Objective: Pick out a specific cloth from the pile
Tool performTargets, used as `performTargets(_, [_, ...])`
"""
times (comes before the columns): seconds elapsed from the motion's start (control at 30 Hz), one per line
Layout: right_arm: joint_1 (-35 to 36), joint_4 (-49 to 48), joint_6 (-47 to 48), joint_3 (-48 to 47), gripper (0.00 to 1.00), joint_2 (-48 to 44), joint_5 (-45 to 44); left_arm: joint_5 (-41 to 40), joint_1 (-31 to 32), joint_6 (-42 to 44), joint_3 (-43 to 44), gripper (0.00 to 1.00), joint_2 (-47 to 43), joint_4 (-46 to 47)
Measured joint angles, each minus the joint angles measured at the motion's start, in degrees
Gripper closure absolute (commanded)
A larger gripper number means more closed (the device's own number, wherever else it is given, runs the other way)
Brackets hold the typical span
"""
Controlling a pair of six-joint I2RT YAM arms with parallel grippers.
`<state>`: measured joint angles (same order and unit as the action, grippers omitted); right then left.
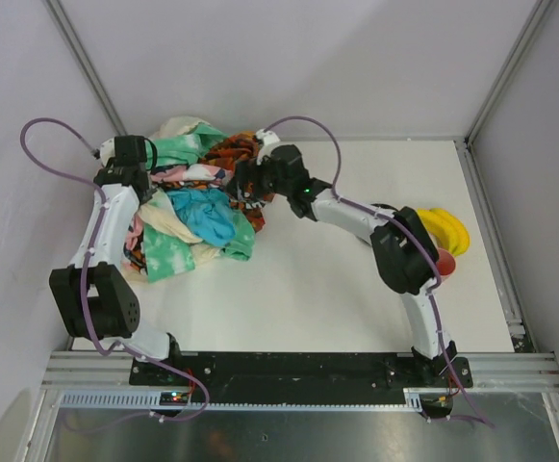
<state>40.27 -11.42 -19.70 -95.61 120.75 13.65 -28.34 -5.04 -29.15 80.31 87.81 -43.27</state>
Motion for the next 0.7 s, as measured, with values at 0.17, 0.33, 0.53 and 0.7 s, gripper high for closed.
performTargets(0.17, [4.76,5.9,0.87,-4.13,0.01,2.45,-4.04,1.53,-0.66,0.02,-0.11,0.99,0.0,-0.26])
performTargets(0.33, [8.87,6.64,0.92,-0.44,0.01,1.22,-9.09,2.58,-1.38,0.04,-0.37,0.99,0.0,-0.2])
performTargets(0.53, [12.66,7.37,2.56,5.79,0.01,-2.25,-14.53,3.41,-1.57,0.02,-0.52,0.99,0.0,-0.2])
performTargets(0.7, [15.04,6.23,6.88,6.03,0.01,-2.93,-17.31,3.63,-1.68,0.02,-0.9,0.99,0.0,-0.15])
